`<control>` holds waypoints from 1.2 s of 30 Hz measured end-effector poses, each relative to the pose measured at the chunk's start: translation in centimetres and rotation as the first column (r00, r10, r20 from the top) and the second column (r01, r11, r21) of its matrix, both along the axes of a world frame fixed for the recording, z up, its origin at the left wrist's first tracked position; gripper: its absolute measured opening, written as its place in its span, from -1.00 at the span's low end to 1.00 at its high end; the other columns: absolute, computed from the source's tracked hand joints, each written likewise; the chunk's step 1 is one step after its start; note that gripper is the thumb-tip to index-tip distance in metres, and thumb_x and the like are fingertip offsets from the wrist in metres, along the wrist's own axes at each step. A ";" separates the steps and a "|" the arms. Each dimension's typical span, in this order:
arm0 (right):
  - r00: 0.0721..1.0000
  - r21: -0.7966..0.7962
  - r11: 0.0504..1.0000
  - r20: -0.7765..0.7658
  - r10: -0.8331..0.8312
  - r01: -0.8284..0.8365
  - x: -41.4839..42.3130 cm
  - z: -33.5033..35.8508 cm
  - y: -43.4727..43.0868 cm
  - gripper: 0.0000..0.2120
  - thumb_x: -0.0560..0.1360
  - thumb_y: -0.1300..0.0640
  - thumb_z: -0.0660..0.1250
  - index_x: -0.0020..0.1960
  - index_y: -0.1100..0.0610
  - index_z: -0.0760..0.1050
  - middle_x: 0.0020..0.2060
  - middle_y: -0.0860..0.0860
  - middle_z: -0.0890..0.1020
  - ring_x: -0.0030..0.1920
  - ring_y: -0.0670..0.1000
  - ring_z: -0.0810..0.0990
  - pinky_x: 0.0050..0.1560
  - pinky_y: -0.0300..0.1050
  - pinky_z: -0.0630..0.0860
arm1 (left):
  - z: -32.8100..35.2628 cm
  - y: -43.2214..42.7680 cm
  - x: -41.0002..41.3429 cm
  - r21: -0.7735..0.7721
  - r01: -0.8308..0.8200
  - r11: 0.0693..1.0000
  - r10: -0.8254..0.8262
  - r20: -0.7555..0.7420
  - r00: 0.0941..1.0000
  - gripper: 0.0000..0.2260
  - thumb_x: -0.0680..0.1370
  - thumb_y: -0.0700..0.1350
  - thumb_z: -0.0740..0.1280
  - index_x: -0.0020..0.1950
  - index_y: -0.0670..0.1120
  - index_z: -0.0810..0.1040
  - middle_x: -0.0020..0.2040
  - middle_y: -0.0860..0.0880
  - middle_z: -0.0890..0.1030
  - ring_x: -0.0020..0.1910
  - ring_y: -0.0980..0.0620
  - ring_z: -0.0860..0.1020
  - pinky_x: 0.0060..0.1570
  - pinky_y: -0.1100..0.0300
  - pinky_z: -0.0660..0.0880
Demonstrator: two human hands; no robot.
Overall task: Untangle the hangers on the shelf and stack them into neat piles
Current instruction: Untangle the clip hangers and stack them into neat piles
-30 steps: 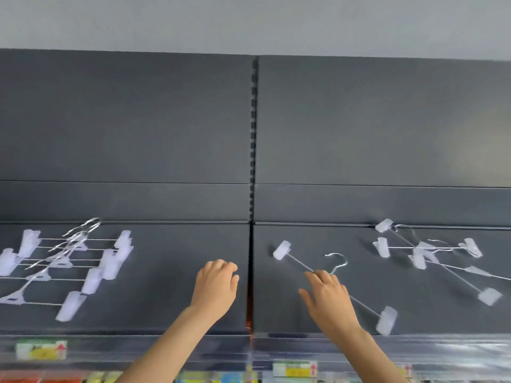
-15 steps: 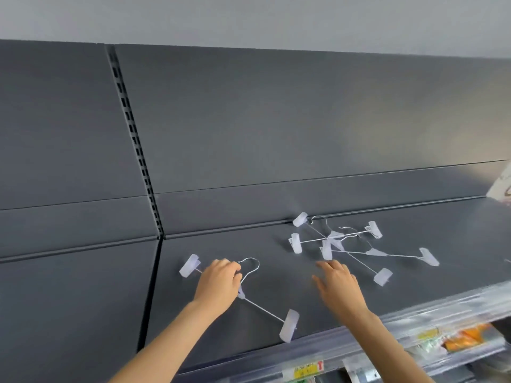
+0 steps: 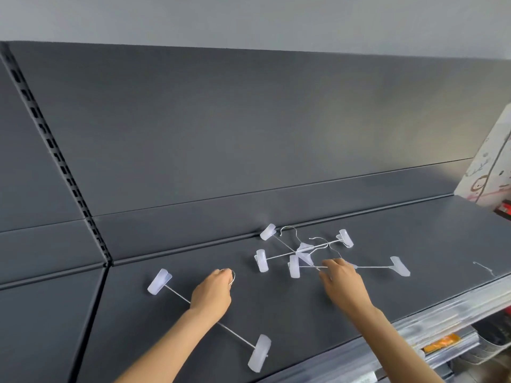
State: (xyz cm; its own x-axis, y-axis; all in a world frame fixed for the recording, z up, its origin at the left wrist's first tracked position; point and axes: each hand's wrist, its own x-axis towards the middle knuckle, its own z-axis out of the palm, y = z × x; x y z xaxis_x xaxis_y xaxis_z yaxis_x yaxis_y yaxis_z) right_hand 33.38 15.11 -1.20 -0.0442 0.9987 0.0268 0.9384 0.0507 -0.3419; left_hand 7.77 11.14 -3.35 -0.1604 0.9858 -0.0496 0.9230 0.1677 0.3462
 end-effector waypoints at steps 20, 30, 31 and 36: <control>0.987 -0.106 0.993 0.154 -0.038 0.055 3.6 -0.1 8.0 -0.89 0.44 0.21 0.13 -0.22 0.09 0.39 -0.18 0.03 0.48 -0.10 0.10 0.38 -0.08 -0.11 0.26 | 0.5 3.3 3.4 0.125 -0.102 0.987 0.076 0.198 0.977 -0.87 0.57 -0.23 0.13 -0.07 -0.06 0.43 -0.11 0.06 0.44 -0.13 -0.07 0.48 -0.22 0.09 0.41; 0.999 -0.308 0.951 -0.023 0.027 -0.033 5.7 -0.7 6.6 -0.61 0.44 -0.01 0.26 -0.43 0.09 0.17 -0.48 -0.06 0.35 -0.31 0.07 0.35 -0.17 -0.13 0.27 | 0.3 3.3 4.7 0.162 -0.057 0.985 0.025 0.197 0.980 -0.86 0.59 -0.19 0.12 0.06 -0.07 0.46 -0.13 0.03 0.46 -0.19 -0.06 0.42 -0.20 0.10 0.41; 0.998 -0.314 0.948 -0.056 0.033 -0.049 5.9 -0.5 6.4 -0.60 0.44 0.00 0.27 -0.43 0.10 0.15 -0.49 -0.05 0.32 -0.32 0.07 0.32 -0.25 -0.14 0.25 | 0.3 3.2 4.6 0.169 -0.058 0.984 0.024 0.198 0.980 -0.86 0.59 -0.18 0.13 0.06 -0.06 0.45 -0.13 0.03 0.46 -0.19 -0.06 0.42 -0.21 0.10 0.41; 0.986 -0.313 0.945 -0.161 0.047 -0.096 6.6 0.8 5.7 -0.58 0.40 0.06 0.34 -0.47 0.10 0.15 -0.51 -0.04 0.29 -0.43 0.01 0.25 -0.43 -0.18 0.19 | 0.6 2.4 4.1 0.216 -0.076 0.974 0.023 0.237 0.971 -0.87 0.58 -0.19 0.15 0.05 -0.05 0.46 -0.15 0.02 0.47 -0.20 -0.07 0.42 -0.20 0.08 0.43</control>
State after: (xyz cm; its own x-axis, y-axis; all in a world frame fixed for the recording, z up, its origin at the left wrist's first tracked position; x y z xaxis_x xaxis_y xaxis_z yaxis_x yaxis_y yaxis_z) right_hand 39.99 20.86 -0.43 -0.1360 0.9502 -0.2805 0.8731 -0.0189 -0.4872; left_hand 11.88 13.59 -2.76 -0.2193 0.9673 0.1276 0.8059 0.1059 0.5825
